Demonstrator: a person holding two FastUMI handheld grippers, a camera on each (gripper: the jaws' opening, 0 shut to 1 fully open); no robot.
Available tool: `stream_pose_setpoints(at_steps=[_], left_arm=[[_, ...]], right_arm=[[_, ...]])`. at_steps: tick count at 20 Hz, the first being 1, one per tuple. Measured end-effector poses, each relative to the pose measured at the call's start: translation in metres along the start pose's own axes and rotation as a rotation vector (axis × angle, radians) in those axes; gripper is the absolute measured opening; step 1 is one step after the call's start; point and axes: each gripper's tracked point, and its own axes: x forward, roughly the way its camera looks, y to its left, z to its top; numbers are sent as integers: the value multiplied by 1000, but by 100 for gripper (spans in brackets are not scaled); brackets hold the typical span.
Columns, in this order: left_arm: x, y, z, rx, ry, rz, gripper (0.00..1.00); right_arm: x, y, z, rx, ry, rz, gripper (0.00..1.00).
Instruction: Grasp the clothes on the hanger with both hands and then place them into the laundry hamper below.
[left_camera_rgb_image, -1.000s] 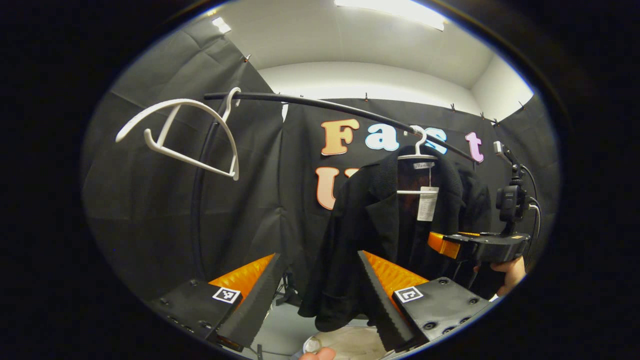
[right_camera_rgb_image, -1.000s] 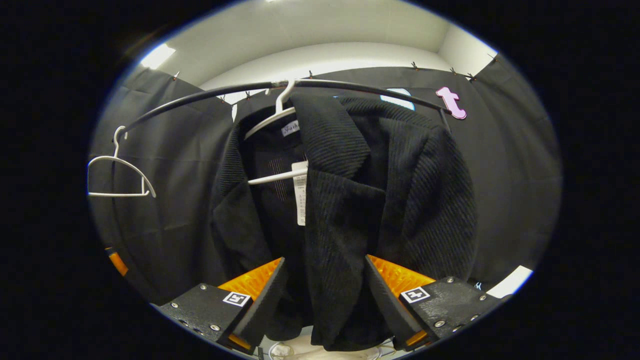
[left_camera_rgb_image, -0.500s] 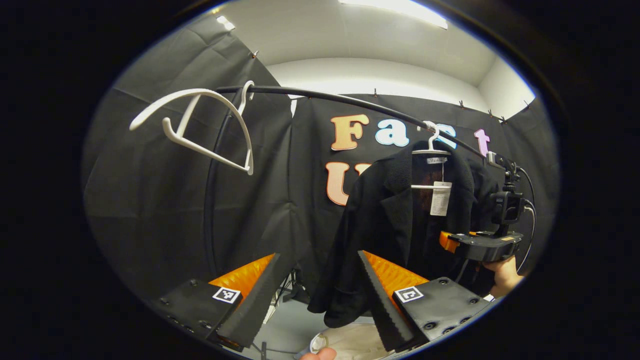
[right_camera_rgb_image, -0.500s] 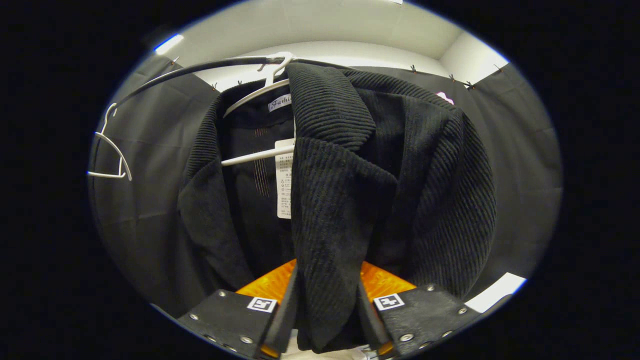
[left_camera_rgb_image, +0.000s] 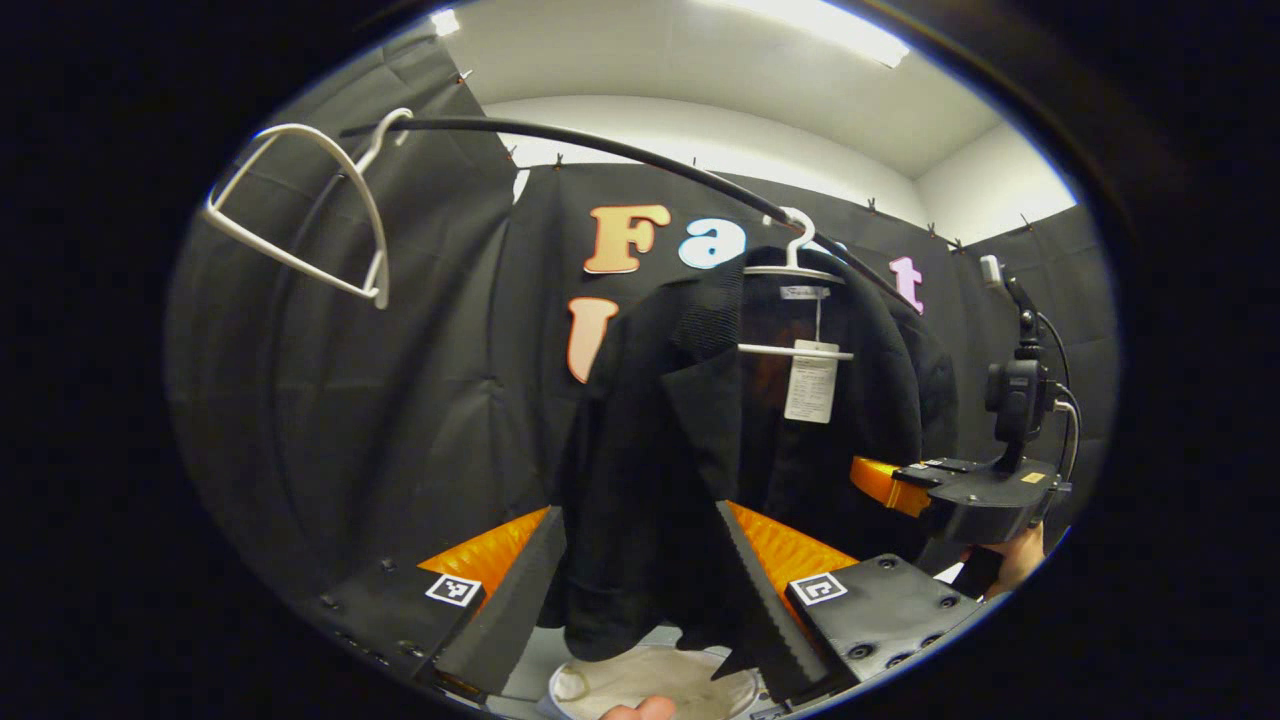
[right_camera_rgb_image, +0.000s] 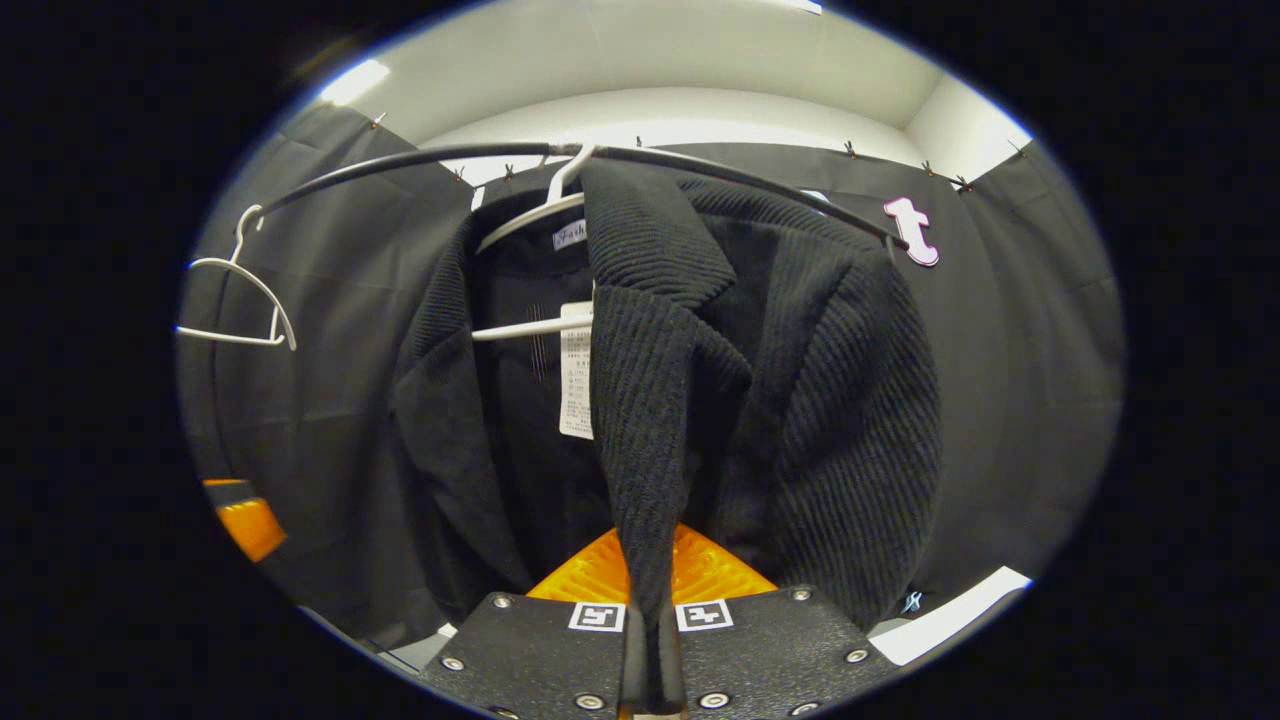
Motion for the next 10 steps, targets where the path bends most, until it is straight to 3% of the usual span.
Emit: stream_pose_setpoints(at_steps=[3,4,7,10], left_arm=[[34,-30,-8,3,-11,-64,96],[48,-38,-10,7,-15,-80,93],[86,-63,-16,1,-15,-140,96],[119,-78,-21,-20,-14,-168,93]], right_arm=[[-19,0,12,31,-10,41,5],[-24,-3,16,26,-10,41,5],[-35,-12,29,1,-20,28,4],[-46,-19,41,-6,-31,26,4]])
